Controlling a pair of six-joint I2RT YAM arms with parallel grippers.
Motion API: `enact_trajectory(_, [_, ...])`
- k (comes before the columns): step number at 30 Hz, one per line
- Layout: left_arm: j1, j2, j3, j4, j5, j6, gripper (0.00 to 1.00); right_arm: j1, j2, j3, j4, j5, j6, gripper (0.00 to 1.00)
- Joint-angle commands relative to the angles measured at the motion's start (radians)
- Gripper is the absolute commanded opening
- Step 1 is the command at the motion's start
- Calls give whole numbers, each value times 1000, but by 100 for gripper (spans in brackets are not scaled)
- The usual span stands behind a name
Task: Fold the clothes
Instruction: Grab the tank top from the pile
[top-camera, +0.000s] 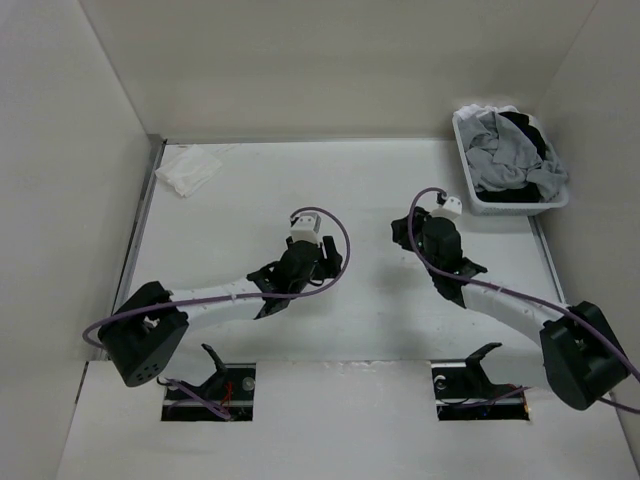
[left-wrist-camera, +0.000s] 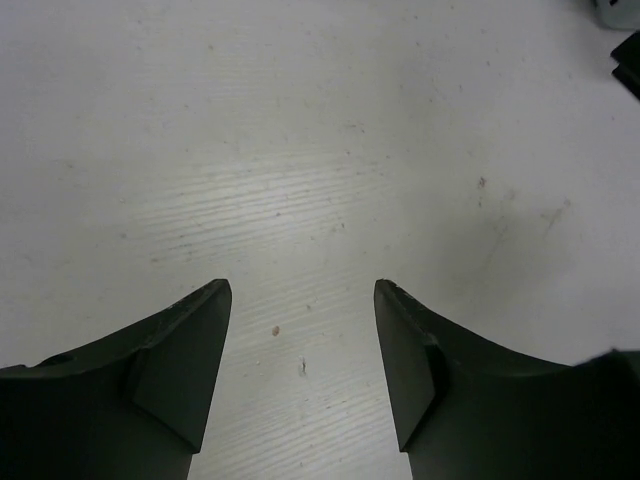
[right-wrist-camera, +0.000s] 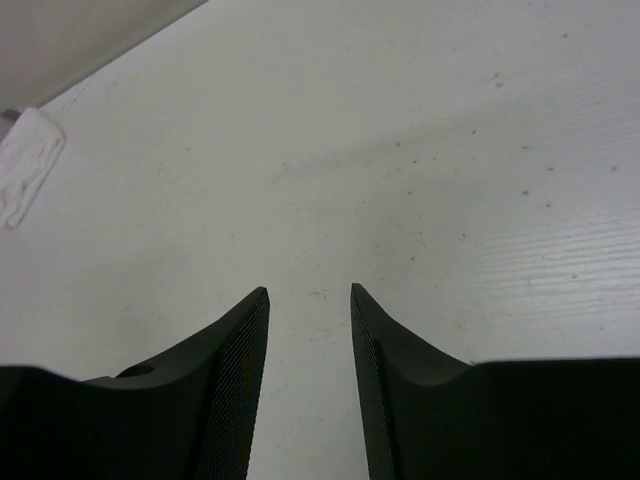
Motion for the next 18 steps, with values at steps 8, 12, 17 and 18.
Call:
enact_trajectory(8, [-95,-18,-111,344,83,72,57,-143,-194,221,-382,114,-9,2])
enact_trajectory(12, [-75,-49,-137,368,85,75,50,-305,-121,375,-461,118,-46,0])
enact_trajectory(17, [-62,-38,-137,368,91,75,43,-519,89,579,-505,71,-58,0])
enact_trajectory(18, [-58,-35,-137,368,91,75,43,-551,140,622,-516,64,-60,1])
